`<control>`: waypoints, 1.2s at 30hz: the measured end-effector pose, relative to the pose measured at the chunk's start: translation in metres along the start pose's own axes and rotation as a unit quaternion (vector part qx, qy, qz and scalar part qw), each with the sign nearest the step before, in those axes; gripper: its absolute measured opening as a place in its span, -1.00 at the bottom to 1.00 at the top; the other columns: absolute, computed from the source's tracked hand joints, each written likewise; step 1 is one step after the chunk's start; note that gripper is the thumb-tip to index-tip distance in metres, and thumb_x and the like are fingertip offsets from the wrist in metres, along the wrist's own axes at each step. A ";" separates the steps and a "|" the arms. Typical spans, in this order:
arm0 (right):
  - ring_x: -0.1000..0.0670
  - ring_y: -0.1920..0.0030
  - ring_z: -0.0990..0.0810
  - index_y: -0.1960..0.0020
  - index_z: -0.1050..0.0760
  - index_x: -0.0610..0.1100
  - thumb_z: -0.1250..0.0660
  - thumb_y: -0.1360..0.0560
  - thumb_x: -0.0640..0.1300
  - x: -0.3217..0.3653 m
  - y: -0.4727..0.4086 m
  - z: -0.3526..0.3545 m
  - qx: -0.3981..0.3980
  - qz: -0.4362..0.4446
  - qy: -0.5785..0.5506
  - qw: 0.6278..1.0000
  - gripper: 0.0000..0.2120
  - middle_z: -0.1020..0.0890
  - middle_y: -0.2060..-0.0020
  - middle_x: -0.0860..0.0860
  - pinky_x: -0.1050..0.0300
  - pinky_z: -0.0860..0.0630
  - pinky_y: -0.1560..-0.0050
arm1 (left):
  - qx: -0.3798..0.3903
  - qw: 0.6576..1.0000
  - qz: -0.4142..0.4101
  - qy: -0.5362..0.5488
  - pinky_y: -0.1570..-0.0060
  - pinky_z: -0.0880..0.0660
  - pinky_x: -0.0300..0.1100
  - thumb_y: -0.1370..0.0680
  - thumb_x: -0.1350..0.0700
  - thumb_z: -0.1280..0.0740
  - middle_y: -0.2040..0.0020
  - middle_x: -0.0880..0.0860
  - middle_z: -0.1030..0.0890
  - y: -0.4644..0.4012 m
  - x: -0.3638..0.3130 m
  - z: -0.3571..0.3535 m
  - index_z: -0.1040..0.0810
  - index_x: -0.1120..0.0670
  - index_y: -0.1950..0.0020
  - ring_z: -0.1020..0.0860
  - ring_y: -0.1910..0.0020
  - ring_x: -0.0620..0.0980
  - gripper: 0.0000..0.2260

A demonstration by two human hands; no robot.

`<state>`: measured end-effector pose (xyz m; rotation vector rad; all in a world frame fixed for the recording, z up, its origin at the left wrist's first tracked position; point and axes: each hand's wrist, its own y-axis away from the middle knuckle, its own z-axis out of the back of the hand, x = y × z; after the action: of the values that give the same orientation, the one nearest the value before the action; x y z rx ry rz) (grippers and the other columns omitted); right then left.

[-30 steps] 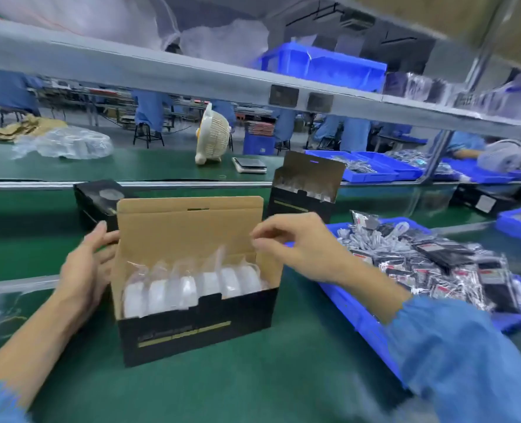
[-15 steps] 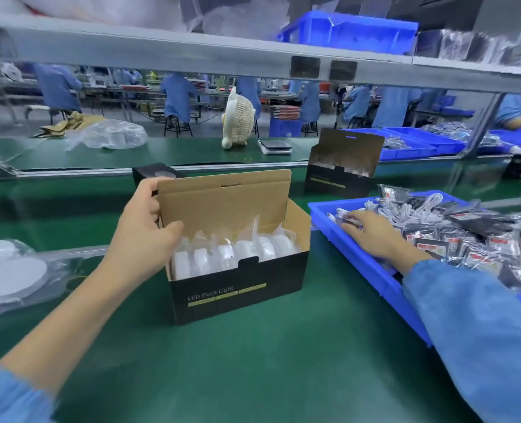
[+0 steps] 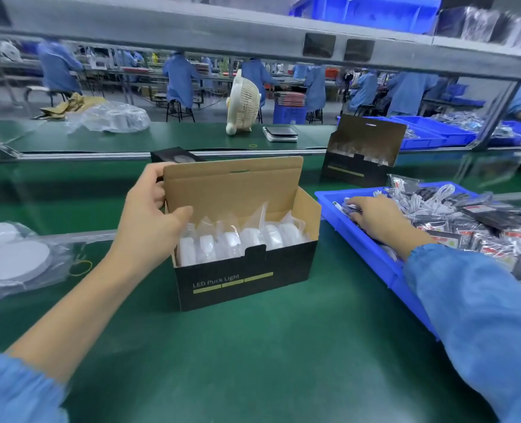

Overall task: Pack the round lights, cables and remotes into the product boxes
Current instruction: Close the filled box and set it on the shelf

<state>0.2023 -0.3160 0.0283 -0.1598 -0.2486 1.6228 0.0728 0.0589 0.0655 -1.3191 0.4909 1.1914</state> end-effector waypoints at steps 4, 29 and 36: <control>-0.22 0.00 -0.56 -0.26 -0.52 -0.04 -0.22 -0.52 -0.18 0.003 0.003 0.006 -0.064 -0.019 0.020 0.998 -0.67 -0.66 0.05 -0.13 0.05 -0.42 0.18 | 0.016 0.999 0.032 -0.037 0.08 -0.54 -0.18 -0.50 0.25 -0.38 -0.01 -0.23 -0.59 -0.003 0.001 0.002 -0.32 -0.41 -0.26 -0.62 0.02 -0.16 -0.40; 0.17 0.24 -0.54 0.18 -0.64 -0.01 -0.28 -0.58 -0.18 0.176 0.070 0.078 0.115 0.345 -0.180 0.914 -0.77 -0.62 0.28 0.23 0.19 -0.40 0.16 | -0.006 0.888 -0.406 -0.218 -0.35 -0.40 0.12 -0.50 0.44 -0.19 -0.29 0.28 -0.50 0.038 0.002 -0.034 -0.42 0.26 -0.37 -0.46 -0.31 0.19 -0.57; -0.24 -0.06 -0.60 -0.17 -0.55 -0.09 -0.25 -0.55 -0.09 0.016 0.027 0.083 -0.073 -0.121 0.040 0.989 -0.77 -0.64 -0.07 -0.19 -0.04 -0.54 -0.06 | 0.263 0.807 -0.160 -0.503 -0.30 -0.26 -0.04 -0.54 -0.39 0.06 -0.28 -0.06 -0.40 0.045 -0.010 -0.055 -0.09 -0.17 -0.54 -0.36 -0.28 0.03 -0.39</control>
<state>0.1545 -0.3073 0.1028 -0.2948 -0.3130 1.3540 0.0480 -0.0028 0.0380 -0.1611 -0.1881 1.1685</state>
